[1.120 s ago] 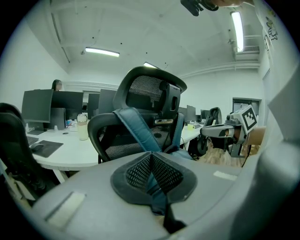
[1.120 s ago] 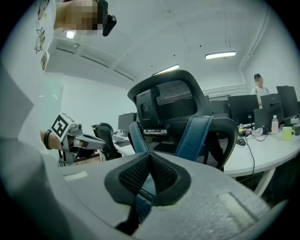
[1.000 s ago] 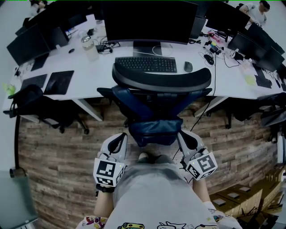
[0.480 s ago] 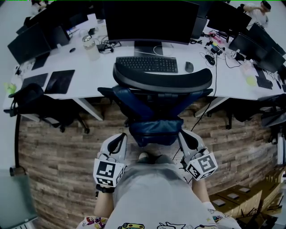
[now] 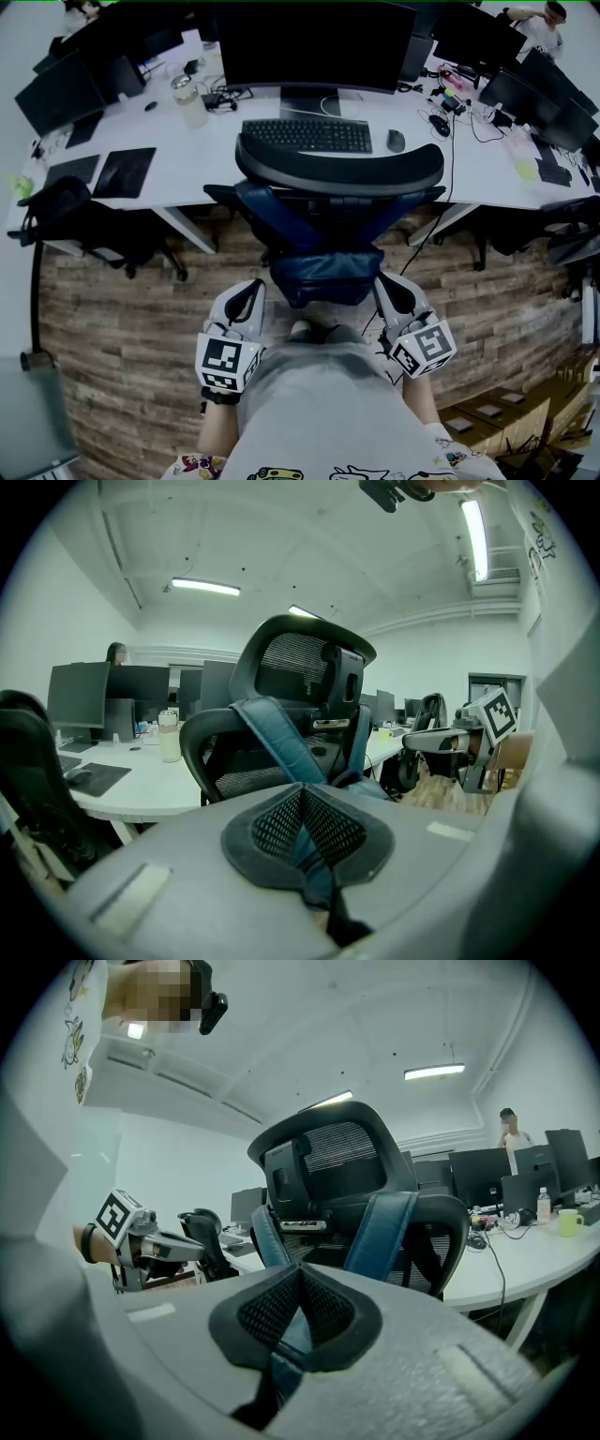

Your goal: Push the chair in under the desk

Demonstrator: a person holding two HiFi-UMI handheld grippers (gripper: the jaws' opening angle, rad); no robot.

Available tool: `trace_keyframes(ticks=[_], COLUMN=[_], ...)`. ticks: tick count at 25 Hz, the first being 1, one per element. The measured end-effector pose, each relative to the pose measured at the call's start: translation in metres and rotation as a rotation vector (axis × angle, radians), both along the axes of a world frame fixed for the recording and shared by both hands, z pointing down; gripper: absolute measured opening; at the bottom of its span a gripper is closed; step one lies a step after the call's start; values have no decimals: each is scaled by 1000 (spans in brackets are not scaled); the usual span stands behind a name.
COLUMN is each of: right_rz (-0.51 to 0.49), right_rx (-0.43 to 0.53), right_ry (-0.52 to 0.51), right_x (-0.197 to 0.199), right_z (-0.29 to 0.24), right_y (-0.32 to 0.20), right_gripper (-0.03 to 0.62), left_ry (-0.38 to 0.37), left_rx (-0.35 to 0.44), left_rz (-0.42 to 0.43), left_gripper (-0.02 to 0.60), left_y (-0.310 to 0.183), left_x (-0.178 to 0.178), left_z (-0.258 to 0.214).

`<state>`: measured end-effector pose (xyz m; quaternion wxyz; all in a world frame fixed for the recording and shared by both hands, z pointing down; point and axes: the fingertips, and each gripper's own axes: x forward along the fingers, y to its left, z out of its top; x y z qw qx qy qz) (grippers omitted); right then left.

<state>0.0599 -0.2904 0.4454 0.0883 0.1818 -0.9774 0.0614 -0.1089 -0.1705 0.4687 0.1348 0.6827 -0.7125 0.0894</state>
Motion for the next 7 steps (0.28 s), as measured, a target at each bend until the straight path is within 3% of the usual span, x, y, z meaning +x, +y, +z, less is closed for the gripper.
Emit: trace_keyframes(ticks=[7], right_rz=[0], right_rx=[-2], right_ry=[-6], right_x=[-1], right_z=[0], right_y=[-1], right_gripper=[2], left_ry=[-1], left_rx=[4], left_rz=[-2], left_gripper=[11], left_y=[-1], left_x=[-2], left_z=[-1])
